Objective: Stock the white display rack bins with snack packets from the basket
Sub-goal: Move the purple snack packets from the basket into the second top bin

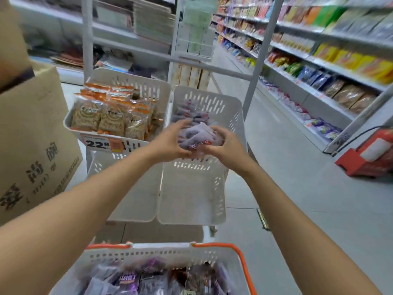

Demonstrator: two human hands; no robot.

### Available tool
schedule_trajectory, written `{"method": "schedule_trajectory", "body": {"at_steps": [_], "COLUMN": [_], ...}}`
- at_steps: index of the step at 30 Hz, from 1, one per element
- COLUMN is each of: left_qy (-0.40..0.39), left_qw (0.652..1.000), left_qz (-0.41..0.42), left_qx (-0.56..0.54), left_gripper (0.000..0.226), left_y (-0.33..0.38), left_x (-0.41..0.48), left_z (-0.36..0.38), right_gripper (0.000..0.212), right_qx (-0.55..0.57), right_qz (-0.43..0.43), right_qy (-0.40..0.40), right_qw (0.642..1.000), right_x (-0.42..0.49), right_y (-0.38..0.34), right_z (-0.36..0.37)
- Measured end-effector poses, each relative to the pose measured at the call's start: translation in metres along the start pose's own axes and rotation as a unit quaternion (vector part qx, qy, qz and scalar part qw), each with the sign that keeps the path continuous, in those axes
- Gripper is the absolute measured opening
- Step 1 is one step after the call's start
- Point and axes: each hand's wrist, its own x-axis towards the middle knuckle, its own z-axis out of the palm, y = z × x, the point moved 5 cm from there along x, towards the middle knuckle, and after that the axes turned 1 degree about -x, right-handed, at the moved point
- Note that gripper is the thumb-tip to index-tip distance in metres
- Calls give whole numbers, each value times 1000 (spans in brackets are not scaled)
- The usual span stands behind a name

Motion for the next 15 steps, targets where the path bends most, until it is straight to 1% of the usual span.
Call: {"method": "schedule_trajectory", "body": {"at_steps": [1,2,3,5,6,7,9,11,13,14,15], "left_qy": [5,17,33,76,87,86,83,92,116,128,133], "left_qw": [1000,998,992,969,955,942,924,919,918,918,921], "left_qz": [-4,0,5,10,11,4,-5,-3,10,19,23], "left_qx": [23,62,118,236,284,323,372,383,380,375,366], "left_gripper": [110,115,111,93,90,90,94,95,96,96,96], "left_y": [-1,-6,-9,-21,-28,-36,-54,-66,-71,-71,-72], "left_x": [23,45,65,97,110,120,135,141,143,143,143], "left_z": [-3,-7,-11,-18,-21,-23,-24,-24,-23,-23,-23], "right_gripper": [56,57,56,41,34,32,37,39,35,37,45], "right_qx": [-39,-71,-93,-110,-113,-124,-152,-160,-186,-200,-200], "right_qz": [-6,-5,-2,-13,-24,-37,-62,-93,-108,-89,-48], "right_qy": [29,63,99,155,176,194,214,214,189,159,111], "right_qw": [999,995,991,982,978,972,963,959,958,963,972], "right_x": [20,37,53,84,99,115,145,168,186,196,204], "right_y": [5,9,16,31,39,49,66,74,85,92,100], "right_z": [-14,-28,-42,-63,-70,-75,-77,-71,-57,-51,-45]}}
